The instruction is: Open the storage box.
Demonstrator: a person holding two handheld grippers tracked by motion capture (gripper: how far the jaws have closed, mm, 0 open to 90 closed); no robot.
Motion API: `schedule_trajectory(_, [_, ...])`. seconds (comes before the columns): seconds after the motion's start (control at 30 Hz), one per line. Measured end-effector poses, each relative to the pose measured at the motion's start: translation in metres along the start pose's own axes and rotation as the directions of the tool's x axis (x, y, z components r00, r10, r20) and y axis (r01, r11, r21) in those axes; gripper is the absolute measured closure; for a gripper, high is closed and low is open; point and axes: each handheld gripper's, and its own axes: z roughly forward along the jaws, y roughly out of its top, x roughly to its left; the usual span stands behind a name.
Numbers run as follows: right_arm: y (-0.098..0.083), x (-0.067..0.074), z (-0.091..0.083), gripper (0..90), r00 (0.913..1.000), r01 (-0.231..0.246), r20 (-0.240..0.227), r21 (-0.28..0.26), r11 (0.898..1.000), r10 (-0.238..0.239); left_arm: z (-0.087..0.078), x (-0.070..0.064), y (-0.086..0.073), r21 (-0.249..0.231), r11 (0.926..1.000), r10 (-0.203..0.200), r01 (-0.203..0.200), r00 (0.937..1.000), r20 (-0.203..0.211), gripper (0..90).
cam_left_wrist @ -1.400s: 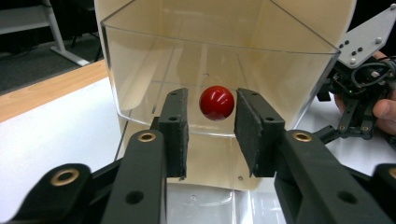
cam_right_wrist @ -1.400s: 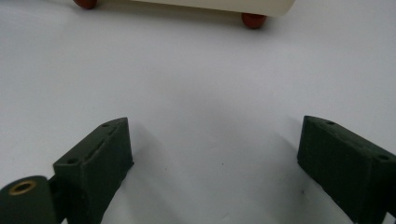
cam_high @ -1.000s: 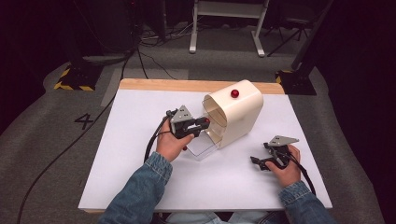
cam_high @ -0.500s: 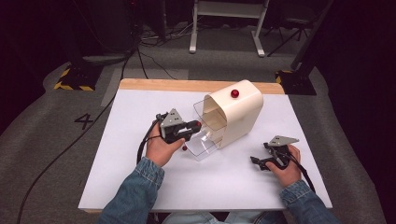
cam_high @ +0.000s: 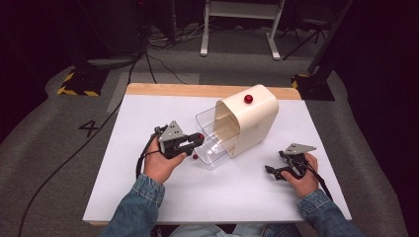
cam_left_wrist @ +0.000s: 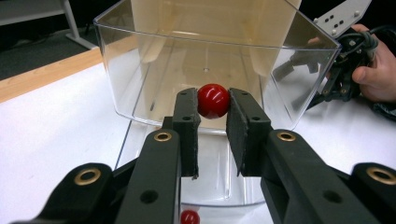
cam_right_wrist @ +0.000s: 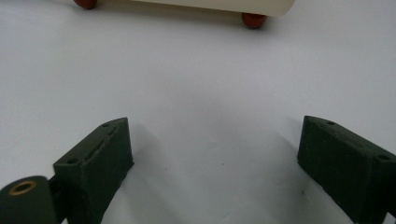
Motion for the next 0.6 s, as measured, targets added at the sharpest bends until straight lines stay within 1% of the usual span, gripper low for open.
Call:
schedule_trajectory(0.2, [0.000,0.000,0.000,9.8,1.0000,0.000,0.000,0.000,1.000,0.000,-0.002,0.001,-0.003,-0.004,1.0000,0.001,-0.001,1.0000,-0.003,74.0])
schedule_trajectory(0.27, [0.000,0.000,0.000,9.8,1.0000,-0.001,-0.001,0.000,1.000,0.001,-0.001,0.001,-0.005,0.010,0.9999,0.000,0.000,1.0000,0.000,73.5])
schedule_trajectory(0.3, [0.000,0.000,0.000,9.9,1.0000,0.000,-0.001,0.000,1.000,0.000,-0.001,0.002,-0.005,0.022,0.9998,-0.002,0.002,1.0000,-0.003,71.0])
schedule_trajectory(0.33, [0.000,0.000,0.000,9.8,1.0000,0.000,-0.001,0.000,1.000,0.000,-0.001,0.002,-0.006,0.021,0.9998,-0.003,0.003,1.0000,-0.006,65.2])
schedule_trajectory(0.37, [0.000,0.000,0.000,9.8,1.0000,0.000,-0.001,0.000,1.000,0.000,-0.002,0.003,-0.007,0.018,0.9998,0.001,-0.001,1.0000,-0.007,61.5])
schedule_trajectory(0.4, [0.000,0.000,0.000,9.8,1.0000,0.000,-0.001,0.000,1.000,0.000,-0.003,0.003,-0.008,0.016,0.9998,-0.014,0.014,0.9999,0.000,60.8])
schedule_trajectory(0.6, [0.000,0.000,0.000,9.9,1.0000,-0.001,-0.001,0.000,1.000,0.001,-0.008,0.004,-0.013,0.006,0.9998,-0.019,0.019,0.9997,-0.015,56.7])
